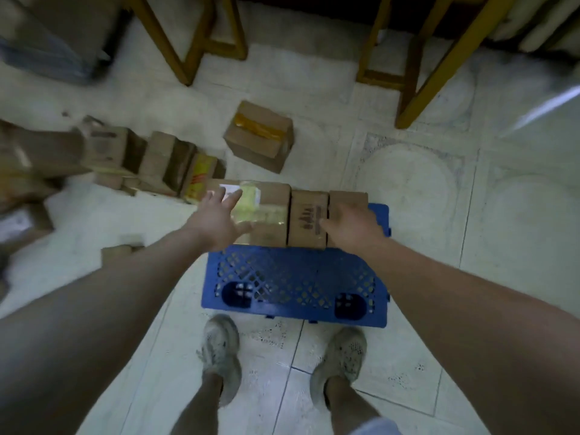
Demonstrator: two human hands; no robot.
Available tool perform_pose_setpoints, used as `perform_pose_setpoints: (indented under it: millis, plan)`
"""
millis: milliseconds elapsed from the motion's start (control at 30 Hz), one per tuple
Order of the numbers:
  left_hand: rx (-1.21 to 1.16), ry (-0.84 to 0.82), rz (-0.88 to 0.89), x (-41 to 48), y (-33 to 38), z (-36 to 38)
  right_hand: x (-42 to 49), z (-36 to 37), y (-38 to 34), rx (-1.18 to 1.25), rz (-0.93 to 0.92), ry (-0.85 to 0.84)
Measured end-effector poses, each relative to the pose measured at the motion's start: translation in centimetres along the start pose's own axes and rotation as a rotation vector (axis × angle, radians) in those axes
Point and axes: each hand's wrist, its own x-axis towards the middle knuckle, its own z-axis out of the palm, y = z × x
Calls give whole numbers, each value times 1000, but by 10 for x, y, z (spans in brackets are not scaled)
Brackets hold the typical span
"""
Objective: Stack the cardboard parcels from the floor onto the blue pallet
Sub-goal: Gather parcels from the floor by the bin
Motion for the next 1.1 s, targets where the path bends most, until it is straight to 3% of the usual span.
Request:
perform_pose_setpoints:
  millis: [267, 400, 600, 800, 1100]
  plan:
    - [-176, 130, -120, -177, -111, -154, -148, -54, -172, -133, -122, 14]
    - [-209, 218, -151, -251, -203, -204, -203, -31, -282, -129, -156, 89]
    - [-253, 327, -265, -344, -352, -265, -261, 18, -428, -190, -380, 112]
    - [-385, 403, -348, -382, -449, -291, -266, 51, -533, -291, -471, 35]
    - [-464, 370, -568, -373, -571, -314, -200, 114, -671, -349, -519, -90]
